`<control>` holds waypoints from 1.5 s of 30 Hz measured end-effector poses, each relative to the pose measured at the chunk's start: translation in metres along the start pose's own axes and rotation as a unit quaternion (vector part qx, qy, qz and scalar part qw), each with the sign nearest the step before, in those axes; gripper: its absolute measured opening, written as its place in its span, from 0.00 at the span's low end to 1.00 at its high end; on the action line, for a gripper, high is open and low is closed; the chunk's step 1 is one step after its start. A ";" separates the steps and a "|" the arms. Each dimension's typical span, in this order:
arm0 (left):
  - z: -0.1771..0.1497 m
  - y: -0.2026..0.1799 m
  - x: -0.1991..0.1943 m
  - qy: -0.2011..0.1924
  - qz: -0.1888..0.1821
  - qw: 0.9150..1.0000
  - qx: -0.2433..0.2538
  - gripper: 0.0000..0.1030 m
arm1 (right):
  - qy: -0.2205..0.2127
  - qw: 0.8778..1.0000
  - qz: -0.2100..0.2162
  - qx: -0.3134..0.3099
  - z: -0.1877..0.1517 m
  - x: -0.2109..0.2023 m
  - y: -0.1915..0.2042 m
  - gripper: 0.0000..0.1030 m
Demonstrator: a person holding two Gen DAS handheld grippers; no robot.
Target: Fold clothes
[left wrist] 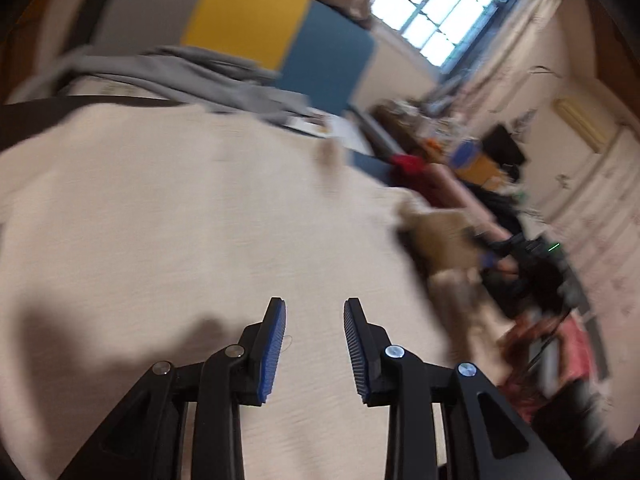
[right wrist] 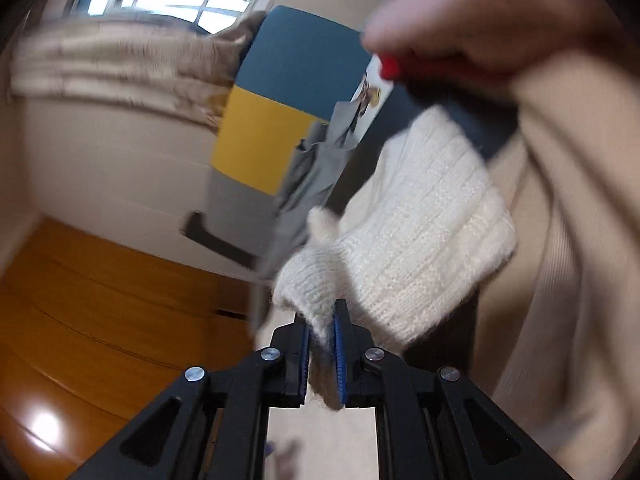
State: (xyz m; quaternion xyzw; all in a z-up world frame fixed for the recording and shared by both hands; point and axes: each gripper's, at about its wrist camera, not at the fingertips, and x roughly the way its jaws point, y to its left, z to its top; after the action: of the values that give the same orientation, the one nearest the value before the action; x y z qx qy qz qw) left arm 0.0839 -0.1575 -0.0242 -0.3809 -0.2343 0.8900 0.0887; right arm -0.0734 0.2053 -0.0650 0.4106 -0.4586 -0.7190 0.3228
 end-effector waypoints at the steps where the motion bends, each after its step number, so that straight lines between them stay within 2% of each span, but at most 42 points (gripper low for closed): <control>1: 0.002 -0.012 0.006 -0.002 0.003 1.000 0.019 0.29 | 0.003 1.000 0.017 0.020 -0.008 0.000 -0.007 0.11; 4: 0.002 -0.057 0.031 -0.001 0.022 0.992 0.125 0.29 | 0.013 0.995 0.069 0.074 -0.029 0.001 -0.025 0.11; 5: 0.002 -0.072 0.040 0.005 0.014 0.988 0.155 0.29 | 0.020 0.994 0.077 0.075 -0.030 0.003 -0.024 0.11; 8: -0.002 -0.102 0.063 0.022 -0.021 0.979 0.202 0.36 | 0.042 0.992 0.095 0.075 -0.032 0.010 -0.018 0.11; 13: -0.002 -0.125 0.078 0.034 -0.052 0.971 0.231 0.46 | 0.076 0.991 0.105 0.046 -0.021 0.008 -0.002 0.11; 16: 0.000 -0.136 0.093 0.040 -0.054 0.967 0.247 0.47 | 0.097 0.990 0.095 0.027 -0.013 0.015 0.004 0.11; 18: 0.001 -0.139 0.103 0.040 -0.042 0.966 0.251 0.47 | 0.107 0.990 0.091 0.022 -0.007 0.020 0.006 0.11; 24: 0.025 -0.137 0.133 0.034 -0.026 0.973 0.225 0.46 | 0.126 0.989 0.078 0.004 -0.003 0.028 0.008 0.13; 26: 0.033 -0.136 0.142 0.031 -0.023 0.976 0.216 0.34 | 0.122 0.989 0.076 0.008 -0.001 0.027 0.006 0.14; 27: 0.038 -0.136 0.146 0.029 -0.022 0.977 0.211 0.18 | 0.117 0.990 0.077 0.012 0.000 0.024 0.004 0.16; 28: 0.042 -0.135 0.151 0.028 -0.021 0.978 0.206 0.10 | 0.098 0.992 0.083 0.018 0.002 0.017 0.001 0.25; 29: 0.046 -0.135 0.155 0.027 -0.020 0.979 0.201 0.09 | 0.079 0.993 0.089 0.024 0.004 0.010 -0.002 0.31; 31: 0.066 -0.132 0.156 0.019 -0.026 0.982 0.185 0.07 | 0.041 0.993 0.101 0.035 0.008 -0.003 -0.007 0.67; 33: 0.093 -0.124 0.137 -0.007 -0.032 0.986 0.164 0.07 | 0.008 0.993 0.106 0.050 0.008 -0.019 -0.014 0.76; 35: 0.120 -0.116 0.119 -0.033 -0.037 0.989 0.142 0.07 | -0.001 0.995 0.089 0.045 0.005 -0.031 -0.016 0.76; 37: 0.147 -0.108 0.101 -0.060 -0.043 0.990 0.120 0.07 | 0.019 0.997 0.074 0.025 -0.008 -0.037 -0.015 0.76; 40: 0.188 -0.095 0.073 -0.099 -0.051 0.990 0.087 0.07 | 0.071 0.995 0.062 -0.022 -0.032 -0.031 -0.006 0.77; 45: 0.250 -0.073 0.026 -0.160 -0.060 0.985 0.035 0.07 | 0.130 0.989 0.040 -0.065 -0.059 0.029 0.013 0.81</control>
State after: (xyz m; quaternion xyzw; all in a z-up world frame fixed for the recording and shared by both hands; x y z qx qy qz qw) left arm -0.1158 -0.1725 0.1445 -0.2152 -0.2366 0.9403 0.1165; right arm -0.0328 0.1533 -0.0761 0.4599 -0.3814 -0.6743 0.4340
